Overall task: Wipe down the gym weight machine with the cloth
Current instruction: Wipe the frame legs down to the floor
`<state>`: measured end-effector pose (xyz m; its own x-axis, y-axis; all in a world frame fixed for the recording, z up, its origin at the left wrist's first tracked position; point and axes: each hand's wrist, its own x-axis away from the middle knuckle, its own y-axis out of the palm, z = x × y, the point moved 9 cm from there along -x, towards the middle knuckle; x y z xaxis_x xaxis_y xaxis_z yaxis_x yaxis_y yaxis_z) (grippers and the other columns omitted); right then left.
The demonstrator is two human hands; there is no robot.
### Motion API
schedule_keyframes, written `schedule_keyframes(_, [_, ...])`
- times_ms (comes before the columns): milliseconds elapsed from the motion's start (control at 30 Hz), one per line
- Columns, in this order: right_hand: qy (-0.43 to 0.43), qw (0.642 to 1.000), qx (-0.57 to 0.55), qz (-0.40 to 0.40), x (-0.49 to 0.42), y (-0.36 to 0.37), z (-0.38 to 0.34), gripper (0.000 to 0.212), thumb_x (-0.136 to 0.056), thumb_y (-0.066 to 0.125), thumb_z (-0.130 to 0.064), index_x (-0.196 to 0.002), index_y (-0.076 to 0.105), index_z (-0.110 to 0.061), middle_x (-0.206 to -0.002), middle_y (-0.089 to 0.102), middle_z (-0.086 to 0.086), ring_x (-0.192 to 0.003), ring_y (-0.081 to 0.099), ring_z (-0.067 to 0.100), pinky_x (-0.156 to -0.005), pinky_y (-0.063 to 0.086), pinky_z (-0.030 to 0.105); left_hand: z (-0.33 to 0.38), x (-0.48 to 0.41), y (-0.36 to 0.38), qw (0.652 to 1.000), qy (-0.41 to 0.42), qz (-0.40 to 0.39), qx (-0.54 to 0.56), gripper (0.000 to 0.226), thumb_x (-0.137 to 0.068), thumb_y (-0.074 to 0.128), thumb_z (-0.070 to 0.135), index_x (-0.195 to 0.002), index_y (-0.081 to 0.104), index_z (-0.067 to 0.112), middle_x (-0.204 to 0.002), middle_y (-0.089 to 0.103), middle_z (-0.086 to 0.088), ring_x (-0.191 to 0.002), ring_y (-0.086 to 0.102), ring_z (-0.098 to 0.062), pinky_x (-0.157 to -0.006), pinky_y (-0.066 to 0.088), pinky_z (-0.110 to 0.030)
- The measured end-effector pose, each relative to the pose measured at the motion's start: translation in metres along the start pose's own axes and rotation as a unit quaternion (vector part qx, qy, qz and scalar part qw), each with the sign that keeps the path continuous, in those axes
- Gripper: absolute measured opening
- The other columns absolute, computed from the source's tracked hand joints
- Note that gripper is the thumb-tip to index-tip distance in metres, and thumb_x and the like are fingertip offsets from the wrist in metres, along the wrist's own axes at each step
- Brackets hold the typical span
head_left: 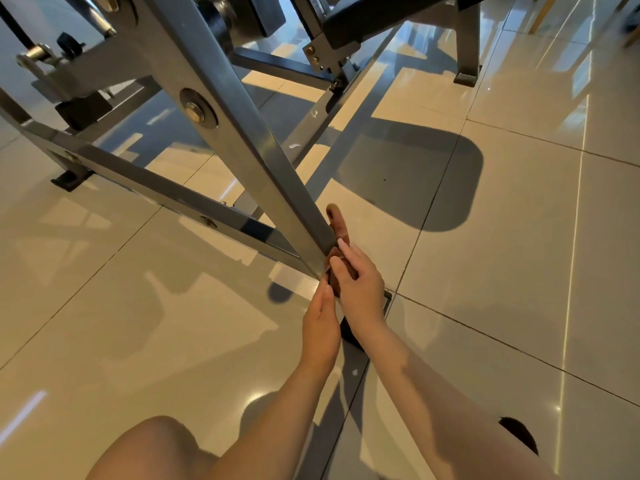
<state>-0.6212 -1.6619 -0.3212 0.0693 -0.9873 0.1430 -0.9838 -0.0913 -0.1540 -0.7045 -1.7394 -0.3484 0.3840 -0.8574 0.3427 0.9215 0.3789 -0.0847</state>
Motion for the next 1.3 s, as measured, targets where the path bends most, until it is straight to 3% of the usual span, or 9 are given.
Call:
schedule_keyframes(133, [0.093, 0.99, 0.009, 0.102, -0.002, -0.027, 0.062, 0.025, -0.103, 0.057, -0.021, -0.126, 0.069, -0.02, -0.125, 0.051, -0.006, -0.108, 0.054, 0.001, -0.087, 0.042, 0.0, -0.022, -0.002, 0.019, 0.998, -0.029, -0.045, -0.015, 0.043, -0.111, 0.026, 0.038, -0.153, 0.031, 0.042, -0.136, 0.046, 0.031, -0.108, 0.045, 0.031, -0.082, 0.036, 0.006])
schedule_keyframes(233, [0.172, 0.978, 0.047, 0.112, 0.0, -0.039, 0.11, 0.021, -0.104, 0.056, -0.023, -0.116, 0.073, -0.019, -0.122, 0.057, 0.002, -0.1, 0.059, 0.007, -0.099, 0.052, 0.026, -0.044, 0.003, 0.033, 0.994, -0.071, -0.079, -0.016, 0.046, -0.111, 0.028, 0.036, -0.157, 0.03, 0.03, -0.132, 0.045, 0.027, -0.093, 0.042, 0.039, -0.075, 0.034, 0.009])
schedule_keyframes(367, [0.216, 0.97, 0.034, 0.107, 0.002, -0.048, 0.126, 0.033, -0.102, 0.057, -0.017, -0.08, 0.071, -0.037, -0.094, 0.073, -0.002, -0.09, 0.069, 0.017, -0.09, 0.059, 0.043, -0.056, 0.0, 0.035, 0.994, -0.083, -0.069, -0.019, 0.046, -0.111, 0.031, 0.032, -0.157, 0.03, 0.026, -0.139, 0.044, 0.027, -0.105, 0.042, 0.029, -0.076, 0.032, 0.01])
schedule_keyframes(433, [0.198, 0.973, 0.021, 0.113, 0.002, -0.05, 0.115, 0.028, -0.099, 0.061, -0.014, -0.087, 0.071, -0.038, -0.099, 0.072, -0.006, -0.097, 0.068, 0.016, -0.092, 0.058, 0.041, -0.057, -0.003, 0.033, 0.995, -0.082, -0.061, -0.022, 0.045, -0.111, 0.031, 0.035, -0.156, 0.033, 0.028, -0.142, 0.046, 0.019, -0.113, 0.044, 0.02, -0.076, 0.033, 0.009])
schedule_keyframes(600, [0.084, 0.988, 0.026, 0.13, 0.007, -0.037, 0.088, 0.016, -0.097, 0.065, -0.014, -0.097, 0.063, -0.029, -0.104, 0.064, -0.012, -0.097, 0.059, -0.004, -0.08, 0.045, 0.004, -0.068, -0.011, 0.031, 0.996, -0.068, -0.042, -0.031, 0.04, -0.111, 0.031, 0.038, -0.147, 0.048, 0.04, -0.132, 0.064, 0.017, -0.118, 0.057, 0.008, -0.093, 0.045, -0.008])
schedule_keyframes(800, [0.221, 0.959, 0.035, 0.172, 0.007, -0.055, 0.146, 0.011, -0.1, 0.058, -0.014, -0.096, 0.065, -0.023, -0.098, 0.067, -0.007, -0.095, 0.066, 0.014, -0.09, 0.057, 0.036, -0.082, -0.007, 0.046, 0.995, -0.096, -0.035, -0.007, 0.039, -0.11, 0.032, 0.036, -0.149, 0.041, 0.041, -0.137, 0.056, 0.023, -0.124, 0.051, 0.01, -0.1, 0.04, -0.011])
schedule_keyframes(900, [0.231, 0.962, 0.04, 0.143, 0.008, -0.057, 0.141, 0.012, -0.099, 0.06, -0.013, -0.1, 0.067, -0.022, -0.103, 0.067, -0.005, -0.1, 0.065, 0.016, -0.088, 0.055, 0.03, -0.087, -0.005, 0.051, 0.994, -0.102, -0.038, -0.001, 0.044, -0.11, 0.033, 0.039, -0.153, 0.042, 0.033, -0.147, 0.054, 0.009, -0.134, 0.049, -0.004, -0.115, 0.04, -0.029])
schedule_keyframes(1067, [0.126, 0.986, 0.044, 0.102, 0.008, -0.048, 0.112, 0.014, -0.099, 0.062, -0.013, -0.1, 0.066, -0.027, -0.102, 0.066, -0.015, -0.095, 0.062, -0.003, -0.074, 0.048, 0.006, -0.09, -0.01, 0.047, 0.996, -0.087, -0.037, 0.001, 0.039, -0.11, 0.034, 0.038, -0.144, 0.053, 0.036, -0.133, 0.065, 0.012, -0.121, 0.059, 0.001, -0.104, 0.049, -0.022])
schedule_keyframes(1300, [0.223, 0.963, 0.035, 0.144, 0.011, -0.058, 0.15, 0.011, -0.099, 0.06, -0.011, -0.098, 0.063, -0.021, -0.103, 0.061, -0.01, -0.104, 0.063, 0.014, -0.088, 0.054, 0.028, -0.087, -0.012, 0.04, 0.996, -0.087, -0.022, -0.01, 0.035, -0.109, 0.036, 0.04, -0.117, 0.066, 0.023, -0.106, 0.069, -0.002, -0.099, 0.064, -0.009, -0.093, 0.052, -0.034])
